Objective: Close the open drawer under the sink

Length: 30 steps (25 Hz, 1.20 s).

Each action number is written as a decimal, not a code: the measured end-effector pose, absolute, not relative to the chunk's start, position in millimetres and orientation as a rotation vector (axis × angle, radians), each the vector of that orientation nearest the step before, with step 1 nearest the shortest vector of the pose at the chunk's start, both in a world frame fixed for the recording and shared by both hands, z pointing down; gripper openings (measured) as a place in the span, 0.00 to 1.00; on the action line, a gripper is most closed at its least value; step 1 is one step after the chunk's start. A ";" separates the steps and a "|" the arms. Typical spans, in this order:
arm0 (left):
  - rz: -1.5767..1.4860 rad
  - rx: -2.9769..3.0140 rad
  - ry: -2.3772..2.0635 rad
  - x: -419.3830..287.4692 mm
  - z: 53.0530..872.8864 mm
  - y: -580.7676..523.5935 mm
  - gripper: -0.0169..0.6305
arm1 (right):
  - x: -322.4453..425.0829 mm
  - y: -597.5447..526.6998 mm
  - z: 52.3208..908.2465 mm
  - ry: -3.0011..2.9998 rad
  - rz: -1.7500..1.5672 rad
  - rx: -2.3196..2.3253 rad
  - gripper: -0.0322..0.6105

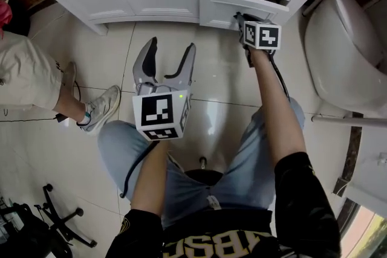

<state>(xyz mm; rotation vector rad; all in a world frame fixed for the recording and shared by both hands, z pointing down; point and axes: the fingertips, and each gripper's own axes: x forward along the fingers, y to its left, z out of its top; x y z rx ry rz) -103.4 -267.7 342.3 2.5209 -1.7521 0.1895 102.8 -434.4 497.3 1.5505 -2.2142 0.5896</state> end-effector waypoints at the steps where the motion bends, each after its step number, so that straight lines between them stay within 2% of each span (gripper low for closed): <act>1: 0.202 2.521 -1.753 -102.6 344.5 -268.5 0.55 | 104.0 -442.7 497.3 -2.209 0.566 1.545 0.15; 19: 0.349 2.545 -1.723 -91.3 369.6 -273.7 0.55 | 109.5 -472.1 494.8 -2.242 0.572 1.594 0.16; 22: 0.343 2.551 -1.733 -95.4 363.1 -268.9 0.55 | 106.0 -466.5 495.5 -2.287 0.677 1.576 0.15; 24: 0.324 2.557 -1.744 -96.9 355.1 -266.8 0.55 | 100.8 -459.1 482.6 -2.412 0.846 1.539 0.06; 26: 0.298 2.574 -1.745 -95.8 346.2 -265.5 0.55 | 102.8 -448.4 455.3 -2.515 0.911 1.550 0.06; 30: 0.234 2.615 -1.714 -90.1 332.3 -261.0 0.55 | 113.9 -410.0 395.6 -2.557 0.698 1.615 0.06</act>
